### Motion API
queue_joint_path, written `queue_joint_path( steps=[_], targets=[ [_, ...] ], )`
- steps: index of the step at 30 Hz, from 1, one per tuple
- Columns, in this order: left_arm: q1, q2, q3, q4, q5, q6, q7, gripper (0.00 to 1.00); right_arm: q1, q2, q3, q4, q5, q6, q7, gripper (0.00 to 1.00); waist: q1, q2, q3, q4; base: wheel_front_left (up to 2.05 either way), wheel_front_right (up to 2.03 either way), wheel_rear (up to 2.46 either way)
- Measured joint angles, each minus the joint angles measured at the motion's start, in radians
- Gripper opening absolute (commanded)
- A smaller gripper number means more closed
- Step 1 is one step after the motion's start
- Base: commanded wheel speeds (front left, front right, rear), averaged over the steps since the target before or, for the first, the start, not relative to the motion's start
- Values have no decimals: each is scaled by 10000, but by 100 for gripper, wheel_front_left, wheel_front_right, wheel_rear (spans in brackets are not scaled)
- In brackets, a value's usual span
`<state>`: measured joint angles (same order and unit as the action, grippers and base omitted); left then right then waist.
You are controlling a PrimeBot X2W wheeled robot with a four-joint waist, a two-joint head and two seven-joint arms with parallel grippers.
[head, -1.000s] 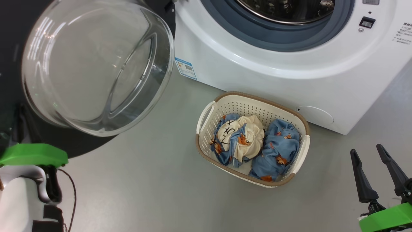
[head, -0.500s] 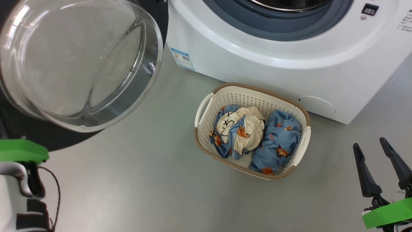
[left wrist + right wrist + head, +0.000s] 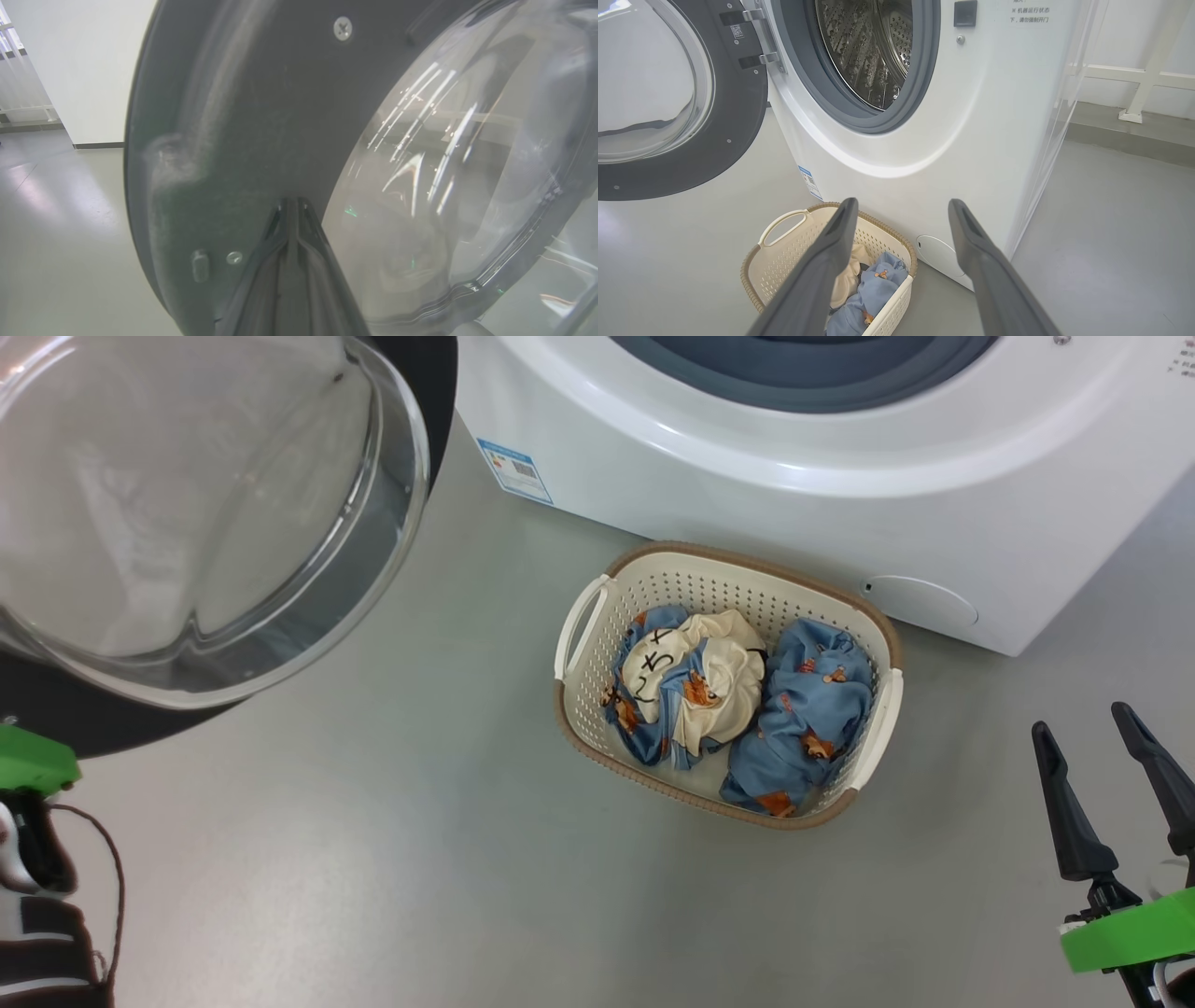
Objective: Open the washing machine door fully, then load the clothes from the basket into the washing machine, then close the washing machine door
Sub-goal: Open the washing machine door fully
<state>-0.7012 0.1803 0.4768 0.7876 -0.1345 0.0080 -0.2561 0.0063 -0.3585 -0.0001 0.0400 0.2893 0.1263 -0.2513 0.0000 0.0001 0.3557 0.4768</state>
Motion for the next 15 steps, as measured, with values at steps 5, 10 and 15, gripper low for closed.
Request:
queue_joint_path(
  steps=[5, 10, 15],
  targets=[
    [-52, 102, 180, 0, 192, -2, 0, 0, -42, -38, 23, -29, -2, 0, 0, 100, 0, 0, 142, -61, 0, 0, 0],
    [-134, 127, 393, -4, 238, -138, 0, 0, -243, -130, 65, -40, -2, 0, 0, 100, 0, 0, 196, -111, 0, 0, 0],
    [-134, 125, 502, 15, 255, -531, 0, 0, -243, -92, 113, -8, -2, 0, 0, 100, 0, 0, 72, -136, 0, 0, 0]
  ],
)
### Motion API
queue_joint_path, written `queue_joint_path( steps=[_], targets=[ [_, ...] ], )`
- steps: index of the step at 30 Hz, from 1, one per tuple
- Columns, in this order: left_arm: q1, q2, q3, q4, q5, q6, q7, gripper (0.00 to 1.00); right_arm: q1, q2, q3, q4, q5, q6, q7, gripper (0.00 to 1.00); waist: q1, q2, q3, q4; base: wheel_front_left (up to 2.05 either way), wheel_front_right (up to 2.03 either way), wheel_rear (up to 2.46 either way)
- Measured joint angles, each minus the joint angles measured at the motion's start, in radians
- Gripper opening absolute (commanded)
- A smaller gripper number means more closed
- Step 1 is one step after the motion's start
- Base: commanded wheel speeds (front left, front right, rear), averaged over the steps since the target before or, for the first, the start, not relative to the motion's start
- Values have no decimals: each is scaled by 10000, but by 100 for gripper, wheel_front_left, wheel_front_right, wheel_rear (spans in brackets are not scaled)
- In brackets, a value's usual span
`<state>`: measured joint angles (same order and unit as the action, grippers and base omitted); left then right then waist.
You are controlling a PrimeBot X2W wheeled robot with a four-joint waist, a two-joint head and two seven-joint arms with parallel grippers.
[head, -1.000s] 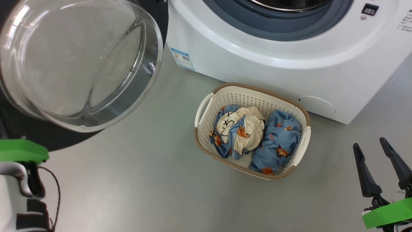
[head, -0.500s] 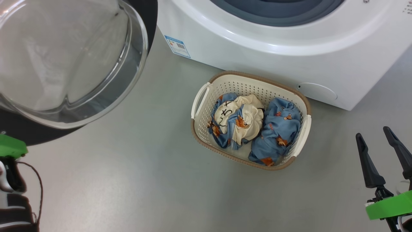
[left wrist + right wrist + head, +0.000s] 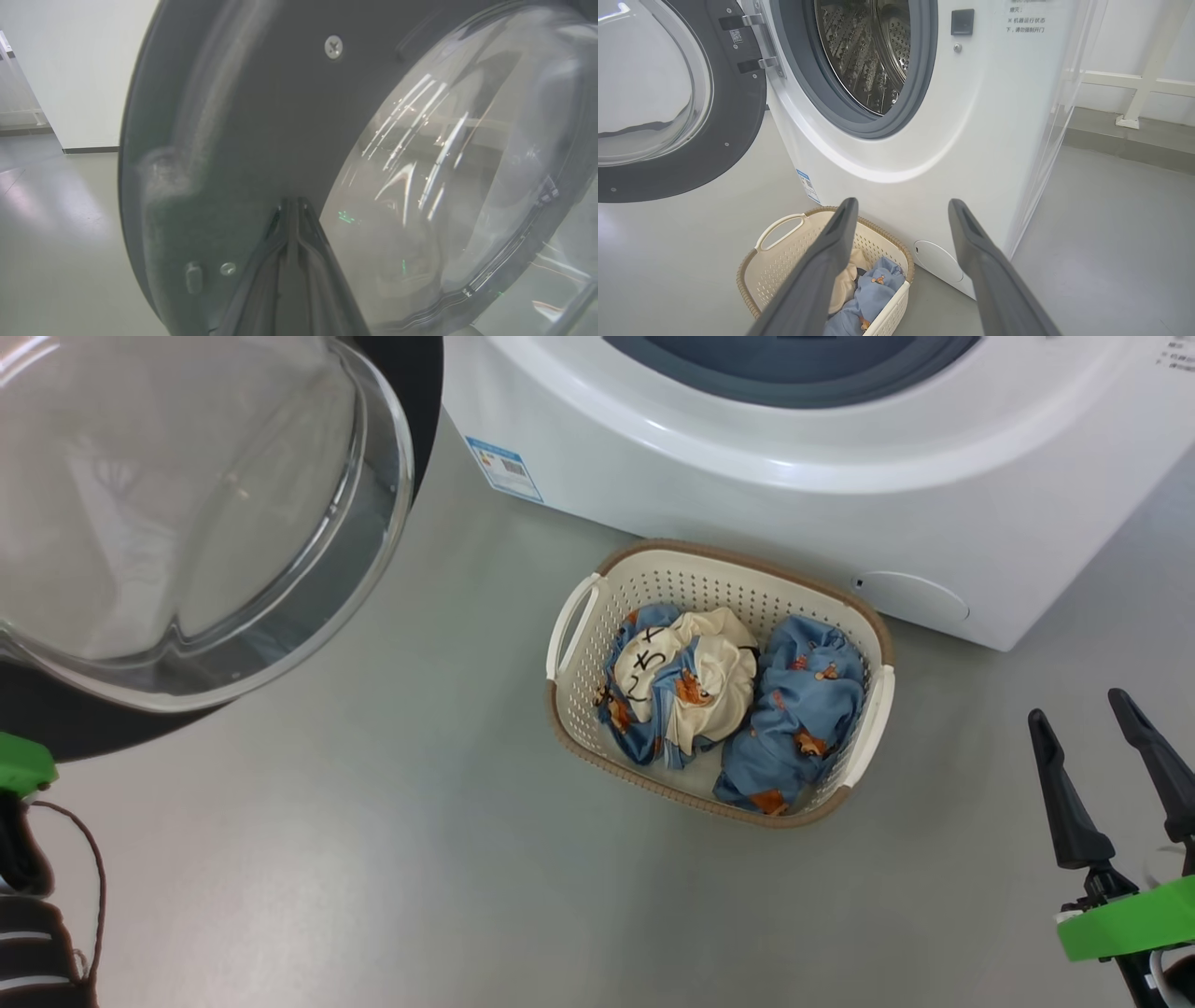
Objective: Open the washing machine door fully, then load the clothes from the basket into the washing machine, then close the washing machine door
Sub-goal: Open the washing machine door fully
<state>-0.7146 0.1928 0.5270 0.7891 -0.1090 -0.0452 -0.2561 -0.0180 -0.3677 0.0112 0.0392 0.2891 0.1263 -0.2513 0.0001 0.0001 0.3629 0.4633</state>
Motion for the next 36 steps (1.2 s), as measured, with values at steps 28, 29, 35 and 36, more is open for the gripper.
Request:
queue_joint_path(
  steps=[28, 29, 35, 36],
  targets=[
    [3024, -892, -1662, -2324, -318, -836, 4, 100, 320, 986, 86, 244, 2, 0, 0, 100, -2, 0, -1832, -63, 0, 0, 0],
    [3219, -903, -1768, -2523, -322, -836, 6, 100, 343, 1045, 75, 236, 2, 0, 0, 100, -2, 0, -1882, -115, 0, 0, 0],
    [4219, -938, -2598, -3507, -654, -836, 6, 100, 736, 1221, -4, 221, 2, 0, 0, 100, -2, 0, -2156, -510, 0, 0, 0],
    [4356, -938, -2754, -3634, -717, -836, 6, 100, 735, 1235, -29, 215, 2, 0, 0, 100, -1, 0, -2190, -585, 0, 0, 0]
  ],
)
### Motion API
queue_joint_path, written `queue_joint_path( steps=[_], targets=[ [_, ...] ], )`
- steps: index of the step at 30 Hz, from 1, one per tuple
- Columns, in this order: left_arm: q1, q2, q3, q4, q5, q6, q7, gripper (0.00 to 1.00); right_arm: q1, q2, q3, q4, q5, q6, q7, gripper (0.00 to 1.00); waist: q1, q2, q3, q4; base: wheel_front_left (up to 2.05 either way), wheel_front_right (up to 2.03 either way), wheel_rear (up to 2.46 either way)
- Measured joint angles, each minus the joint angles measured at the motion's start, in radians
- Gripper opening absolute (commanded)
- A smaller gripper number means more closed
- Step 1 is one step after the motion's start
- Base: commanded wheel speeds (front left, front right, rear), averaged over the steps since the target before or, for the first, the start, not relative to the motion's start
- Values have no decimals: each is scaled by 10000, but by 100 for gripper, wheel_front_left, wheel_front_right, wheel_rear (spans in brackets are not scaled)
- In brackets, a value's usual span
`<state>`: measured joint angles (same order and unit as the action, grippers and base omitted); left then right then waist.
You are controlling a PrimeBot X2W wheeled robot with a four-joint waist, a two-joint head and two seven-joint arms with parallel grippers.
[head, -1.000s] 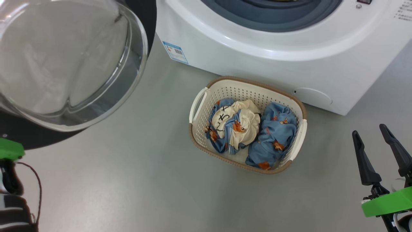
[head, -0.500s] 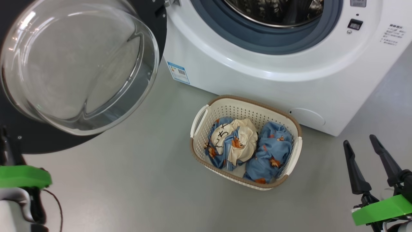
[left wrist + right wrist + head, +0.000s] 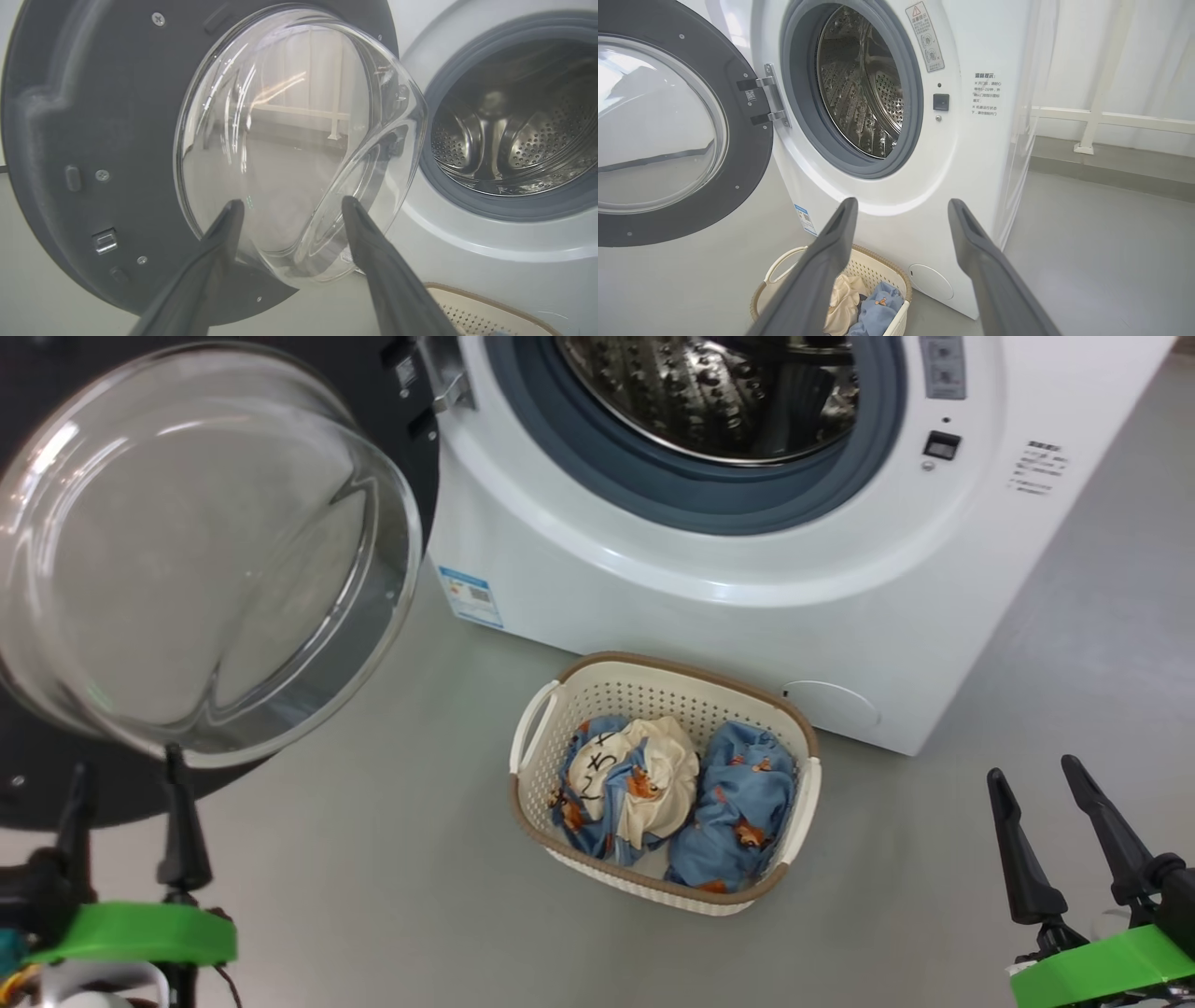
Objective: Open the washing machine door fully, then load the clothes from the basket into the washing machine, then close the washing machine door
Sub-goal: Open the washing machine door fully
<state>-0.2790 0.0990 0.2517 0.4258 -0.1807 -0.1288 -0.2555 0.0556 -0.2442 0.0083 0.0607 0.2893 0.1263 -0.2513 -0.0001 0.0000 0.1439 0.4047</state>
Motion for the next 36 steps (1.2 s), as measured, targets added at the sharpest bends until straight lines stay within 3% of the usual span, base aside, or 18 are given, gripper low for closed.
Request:
queue_joint_path(
  steps=[15, 36],
  targets=[
    [644, 305, -1741, -955, -654, -25, 0, 100, 5, 305, -151, -50, 0, 0, 0, 100, 1, 0, -197, -1343, 0, 0, 0],
    [1224, 773, -2732, -959, -1264, -25, 2, 100, 108, 548, -184, -50, -2, 0, -2, 100, 1, 0, -386, -3410, 0, 0, 0]
  ],
)
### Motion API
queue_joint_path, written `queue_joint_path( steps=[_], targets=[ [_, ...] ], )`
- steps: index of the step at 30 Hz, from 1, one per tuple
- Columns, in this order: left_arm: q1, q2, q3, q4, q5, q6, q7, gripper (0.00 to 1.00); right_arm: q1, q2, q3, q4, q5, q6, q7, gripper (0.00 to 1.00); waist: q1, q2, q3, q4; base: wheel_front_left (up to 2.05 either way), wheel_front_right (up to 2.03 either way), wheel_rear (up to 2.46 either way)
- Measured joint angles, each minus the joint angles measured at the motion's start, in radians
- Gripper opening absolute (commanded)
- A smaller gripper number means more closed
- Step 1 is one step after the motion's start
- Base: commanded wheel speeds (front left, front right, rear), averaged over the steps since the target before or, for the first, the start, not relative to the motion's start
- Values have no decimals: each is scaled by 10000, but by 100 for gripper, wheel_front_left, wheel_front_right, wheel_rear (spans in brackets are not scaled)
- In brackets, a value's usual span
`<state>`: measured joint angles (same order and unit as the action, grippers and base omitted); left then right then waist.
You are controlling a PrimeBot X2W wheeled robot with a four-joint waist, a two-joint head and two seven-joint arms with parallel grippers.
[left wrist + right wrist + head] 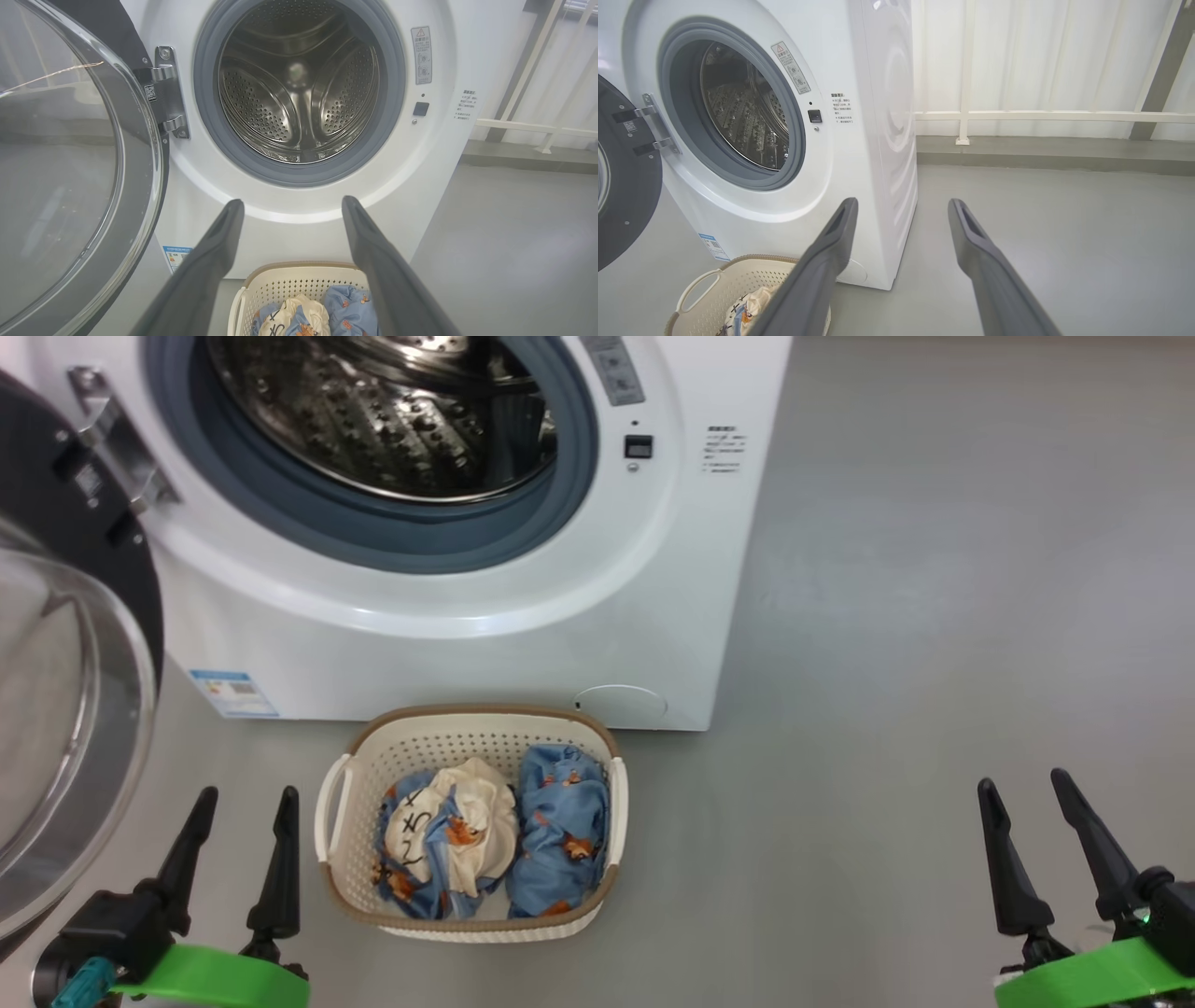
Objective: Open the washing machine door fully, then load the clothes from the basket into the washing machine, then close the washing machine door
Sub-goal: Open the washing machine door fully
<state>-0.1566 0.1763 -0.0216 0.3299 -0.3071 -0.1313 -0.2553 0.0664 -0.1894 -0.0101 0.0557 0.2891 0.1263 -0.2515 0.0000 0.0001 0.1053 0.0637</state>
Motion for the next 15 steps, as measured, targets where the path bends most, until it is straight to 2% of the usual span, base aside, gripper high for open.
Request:
queue_joint_path(
  steps=[7, 15],
  targets=[
    [216, 36, 36, -102, 0, -2, 0, 100, 265, 38, -4, 25, 2, 0, 2, 100, 0, 0, -186, -515, 0, 0, 0],
    [433, 35, 148, -176, -12, 0, 0, 100, 291, 46, -29, 21, 2, 0, 2, 100, -1, 0, -398, -778, 0, 0, 0]
  ],
)
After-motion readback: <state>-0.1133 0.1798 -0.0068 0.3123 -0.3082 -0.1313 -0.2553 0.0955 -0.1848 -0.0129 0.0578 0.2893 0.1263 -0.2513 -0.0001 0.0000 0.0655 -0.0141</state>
